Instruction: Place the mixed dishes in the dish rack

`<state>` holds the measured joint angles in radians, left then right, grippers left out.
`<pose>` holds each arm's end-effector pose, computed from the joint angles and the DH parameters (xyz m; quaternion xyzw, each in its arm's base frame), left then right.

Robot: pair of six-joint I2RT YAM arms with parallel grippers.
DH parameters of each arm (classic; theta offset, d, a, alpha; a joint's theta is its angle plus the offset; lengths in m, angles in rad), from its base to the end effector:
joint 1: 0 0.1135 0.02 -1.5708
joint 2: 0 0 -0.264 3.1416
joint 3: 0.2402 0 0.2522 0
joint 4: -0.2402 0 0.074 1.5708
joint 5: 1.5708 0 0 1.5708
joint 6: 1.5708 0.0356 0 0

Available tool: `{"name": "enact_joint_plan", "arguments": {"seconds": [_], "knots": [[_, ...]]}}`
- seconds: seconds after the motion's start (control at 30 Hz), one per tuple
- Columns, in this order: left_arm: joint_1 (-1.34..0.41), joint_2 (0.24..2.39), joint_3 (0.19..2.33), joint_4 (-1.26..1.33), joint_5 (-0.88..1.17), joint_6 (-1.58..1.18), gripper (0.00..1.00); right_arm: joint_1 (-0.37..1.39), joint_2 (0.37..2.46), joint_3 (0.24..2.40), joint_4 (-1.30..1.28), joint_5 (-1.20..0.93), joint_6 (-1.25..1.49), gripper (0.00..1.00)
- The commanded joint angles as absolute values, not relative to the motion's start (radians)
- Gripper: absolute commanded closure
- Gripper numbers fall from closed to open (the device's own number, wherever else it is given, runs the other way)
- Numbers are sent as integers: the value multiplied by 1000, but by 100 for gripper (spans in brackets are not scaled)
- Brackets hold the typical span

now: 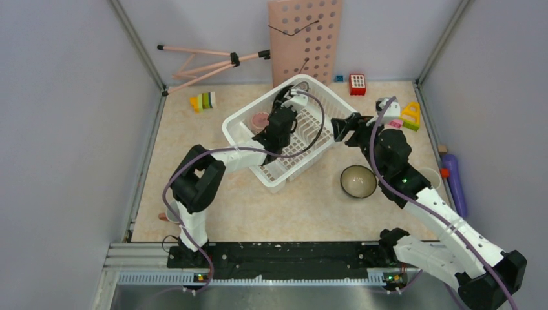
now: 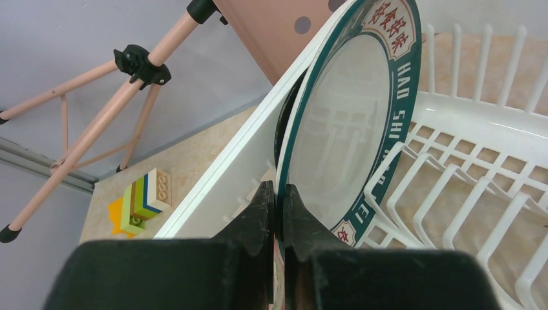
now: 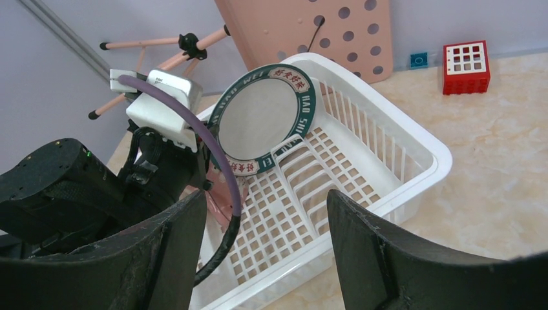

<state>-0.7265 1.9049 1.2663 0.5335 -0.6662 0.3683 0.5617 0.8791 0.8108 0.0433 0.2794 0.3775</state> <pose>0.3438 -0.2761 0.2544 0.1788 0.7136 0.1265 0.6654 0.1815 0.1026 0.3573 0.0316 0.7149 0.2240 0.6617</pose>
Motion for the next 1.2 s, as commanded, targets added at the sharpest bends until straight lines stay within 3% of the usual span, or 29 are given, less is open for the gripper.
{"name": "enact_joint_plan", "arguments": {"seconds": [0.0, 0.47, 0.67, 0.87, 0.97, 1.17], "knots": [[-721, 1819, 1271, 642, -653, 358, 100, 552, 877, 810, 66, 283, 383, 33], [-723, 1818, 1245, 448, -600, 292, 100, 552, 873, 810, 64, 271, 379, 32], [-720, 1853, 1311, 316, -601, 243, 100, 552, 872, 815, 43, 264, 378, 26], [-718, 1870, 1349, 245, -630, 228, 95, 552, 872, 825, 10, 270, 367, 22], [-718, 1868, 1363, 219, -651, 215, 82, 552, 870, 824, 3, 274, 367, 20], [-708, 1868, 1389, 183, -664, 191, 80, 552, 877, 824, 8, 265, 371, 20]]}}
